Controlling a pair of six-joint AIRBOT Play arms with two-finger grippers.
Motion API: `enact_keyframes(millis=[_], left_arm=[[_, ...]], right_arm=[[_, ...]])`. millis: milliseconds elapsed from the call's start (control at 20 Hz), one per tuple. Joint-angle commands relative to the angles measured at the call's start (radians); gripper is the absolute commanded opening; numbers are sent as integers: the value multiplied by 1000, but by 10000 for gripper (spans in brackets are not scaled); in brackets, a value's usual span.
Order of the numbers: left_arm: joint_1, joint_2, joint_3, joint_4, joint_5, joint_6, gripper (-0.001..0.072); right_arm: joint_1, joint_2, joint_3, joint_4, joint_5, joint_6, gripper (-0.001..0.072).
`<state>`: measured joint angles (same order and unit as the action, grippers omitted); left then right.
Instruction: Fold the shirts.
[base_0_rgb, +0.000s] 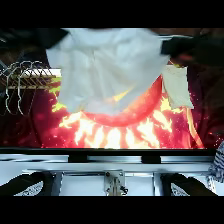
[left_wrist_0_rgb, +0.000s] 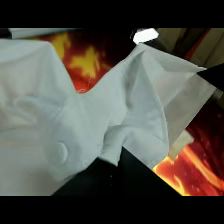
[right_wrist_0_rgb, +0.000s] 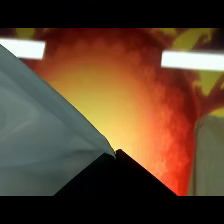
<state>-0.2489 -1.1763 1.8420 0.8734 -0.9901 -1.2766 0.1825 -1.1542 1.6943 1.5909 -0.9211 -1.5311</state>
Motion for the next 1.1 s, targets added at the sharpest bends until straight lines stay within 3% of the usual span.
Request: enact_keyframes(millis=[0, 100, 150, 300, 400, 500, 750, 1000, 1050], left_arm=[[1, 79, 160, 18, 3, -5, 46], [1, 117, 159, 105, -45, -87, 46], [1, 123, 159, 148, -134, -127, 46], [-17, 119, 51, 175, -388, -216, 46], [-71, 120, -124, 175, -401, -221, 46], [-151, 120, -350, 174, -312, -227, 46], [-361, 118, -832, 146, 108, -342, 46], [-310, 118, -863, 113, 153, -333, 46], [-283, 118, -863, 113, 153, -334, 47]], right_arm=[[-39, 137, 191, -28, 10, -42, 52], [-39, 186, 225, -14, -29, -19, 53], [-39, 202, 226, 11, -84, -8, 52], [-39, 173, 225, 106, -394, -73, 52], [-39, 96, 215, 109, -628, -121, 53], [-39, 25, 134, 103, -747, -151, 53], [-37, -6, -352, 209, -660, -153, 52], [-38, -6, -769, 175, -484, -129, 53], [-38, -6, -777, 137, -452, -106, 92]])
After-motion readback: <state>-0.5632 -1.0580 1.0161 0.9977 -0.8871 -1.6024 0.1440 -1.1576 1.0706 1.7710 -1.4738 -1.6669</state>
